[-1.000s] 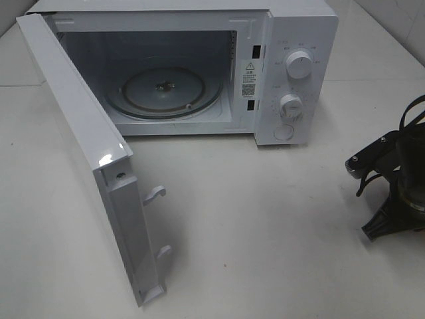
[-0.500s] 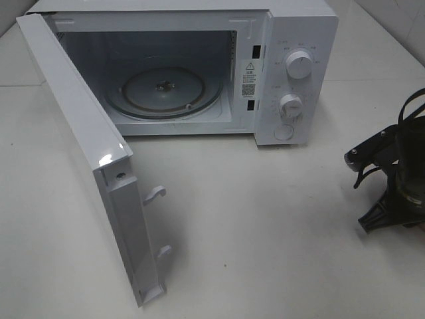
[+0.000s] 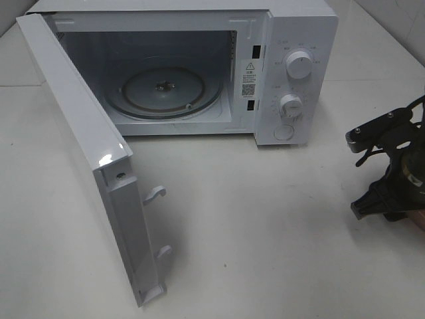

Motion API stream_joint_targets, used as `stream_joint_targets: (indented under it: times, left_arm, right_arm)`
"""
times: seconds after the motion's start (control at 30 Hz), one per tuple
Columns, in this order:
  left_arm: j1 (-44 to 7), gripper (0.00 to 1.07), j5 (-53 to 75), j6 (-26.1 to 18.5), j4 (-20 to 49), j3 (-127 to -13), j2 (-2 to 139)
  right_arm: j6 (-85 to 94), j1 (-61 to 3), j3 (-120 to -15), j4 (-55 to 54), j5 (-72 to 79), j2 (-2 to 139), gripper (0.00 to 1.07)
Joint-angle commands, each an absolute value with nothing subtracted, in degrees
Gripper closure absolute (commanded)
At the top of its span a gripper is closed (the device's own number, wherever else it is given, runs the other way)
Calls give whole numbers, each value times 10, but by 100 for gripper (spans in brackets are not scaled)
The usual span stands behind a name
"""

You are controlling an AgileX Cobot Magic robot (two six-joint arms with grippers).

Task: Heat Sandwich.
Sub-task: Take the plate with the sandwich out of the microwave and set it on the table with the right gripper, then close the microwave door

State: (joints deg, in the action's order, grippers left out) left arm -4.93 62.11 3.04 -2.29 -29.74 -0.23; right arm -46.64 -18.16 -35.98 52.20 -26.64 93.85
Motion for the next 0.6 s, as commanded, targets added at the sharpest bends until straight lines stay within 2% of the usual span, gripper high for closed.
stream_joint_targets:
  times: [0.03, 0.2, 0.3, 0.6]
  left_arm:
    - [-48, 9, 614, 32, -22, -297, -11]
    - [-48, 9, 614, 32, -22, -297, -11]
    - [-48, 9, 614, 32, -22, -297, -11]
    - [-48, 9, 614, 32, -22, -297, -11]
  right_arm:
    - [-399, -179, -364, 462, -268, 897, 48]
    - [-310, -179, -364, 376, -268, 837, 39]
    - [-236, -179, -364, 287, -268, 789, 29]
    - [-94, -179, -364, 116, -291, 710, 30]
